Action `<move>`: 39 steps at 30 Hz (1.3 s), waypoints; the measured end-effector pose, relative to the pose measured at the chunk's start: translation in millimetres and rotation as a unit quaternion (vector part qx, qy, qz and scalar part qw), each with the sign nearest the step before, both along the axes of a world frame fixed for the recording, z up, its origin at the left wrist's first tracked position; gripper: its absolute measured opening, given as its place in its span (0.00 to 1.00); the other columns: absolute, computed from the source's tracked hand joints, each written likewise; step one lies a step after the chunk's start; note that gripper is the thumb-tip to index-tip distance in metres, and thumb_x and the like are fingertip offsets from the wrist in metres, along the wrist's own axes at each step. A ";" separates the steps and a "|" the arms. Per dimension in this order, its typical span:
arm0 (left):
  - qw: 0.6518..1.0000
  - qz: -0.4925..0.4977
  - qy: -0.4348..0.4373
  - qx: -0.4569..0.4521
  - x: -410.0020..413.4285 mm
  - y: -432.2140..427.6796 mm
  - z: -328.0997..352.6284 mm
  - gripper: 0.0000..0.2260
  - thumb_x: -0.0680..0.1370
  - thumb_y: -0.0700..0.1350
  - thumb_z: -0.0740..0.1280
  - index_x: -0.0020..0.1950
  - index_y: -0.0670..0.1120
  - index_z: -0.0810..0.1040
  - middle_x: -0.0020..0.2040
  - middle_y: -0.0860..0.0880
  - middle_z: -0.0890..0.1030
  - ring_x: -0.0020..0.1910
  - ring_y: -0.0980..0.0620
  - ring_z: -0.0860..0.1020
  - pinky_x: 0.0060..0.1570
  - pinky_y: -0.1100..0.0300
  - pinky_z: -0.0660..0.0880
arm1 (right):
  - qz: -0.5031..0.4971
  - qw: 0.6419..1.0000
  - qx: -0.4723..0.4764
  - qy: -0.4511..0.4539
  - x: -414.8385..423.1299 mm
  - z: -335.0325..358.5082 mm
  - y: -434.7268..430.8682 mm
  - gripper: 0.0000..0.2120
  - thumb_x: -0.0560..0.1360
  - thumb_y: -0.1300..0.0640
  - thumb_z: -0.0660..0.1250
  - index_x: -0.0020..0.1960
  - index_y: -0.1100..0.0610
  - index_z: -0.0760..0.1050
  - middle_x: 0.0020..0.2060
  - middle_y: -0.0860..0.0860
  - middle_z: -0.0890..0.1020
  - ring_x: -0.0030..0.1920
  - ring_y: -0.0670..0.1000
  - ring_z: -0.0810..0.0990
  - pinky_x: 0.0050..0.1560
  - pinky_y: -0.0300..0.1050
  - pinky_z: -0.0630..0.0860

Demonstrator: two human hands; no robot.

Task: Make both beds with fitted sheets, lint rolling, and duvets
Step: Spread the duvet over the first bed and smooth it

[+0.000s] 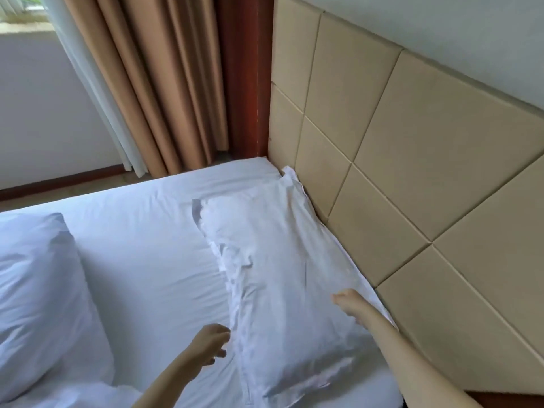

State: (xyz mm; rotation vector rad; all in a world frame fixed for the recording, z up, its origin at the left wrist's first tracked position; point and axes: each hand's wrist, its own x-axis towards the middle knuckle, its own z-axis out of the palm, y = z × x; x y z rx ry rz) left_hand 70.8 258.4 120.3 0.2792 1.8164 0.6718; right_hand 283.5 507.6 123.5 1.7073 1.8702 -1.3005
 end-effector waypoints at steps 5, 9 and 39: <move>0.994 0.031 0.101 0.000 -14.2 -26.6 -12.8 0.05 0.77 0.35 0.60 0.43 0.43 0.73 0.42 0.46 0.74 0.37 0.50 0.76 0.31 0.63 0.64 | 0.025 0.999 0.013 0.036 -3.9 -13.5 -26.1 0.17 0.77 0.62 0.56 0.33 0.52 0.53 0.31 0.51 0.56 0.31 0.50 0.53 0.32 0.44 0.49; 0.989 0.086 0.122 0.011 -19.9 -52.6 -14.8 0.08 0.78 0.36 0.59 0.50 0.41 0.78 0.50 0.46 0.80 0.43 0.49 0.80 0.35 0.63 0.69 | 0.027 0.998 0.043 0.046 -17.5 -21.3 -56.3 0.15 0.76 0.61 0.57 0.33 0.54 0.57 0.30 0.50 0.62 0.31 0.50 0.59 0.32 0.46 0.55; 0.846 0.471 0.247 -0.043 -221.2 -926.9 43.9 0.10 0.81 0.43 0.56 0.46 0.46 0.75 0.47 0.45 0.79 0.46 0.47 0.77 0.45 0.56 0.74 | 0.620 0.773 0.042 0.127 -458.5 72.5 -894.8 0.21 0.79 0.47 0.59 0.69 0.54 0.68 0.65 0.53 0.74 0.64 0.51 0.73 0.61 0.42 0.68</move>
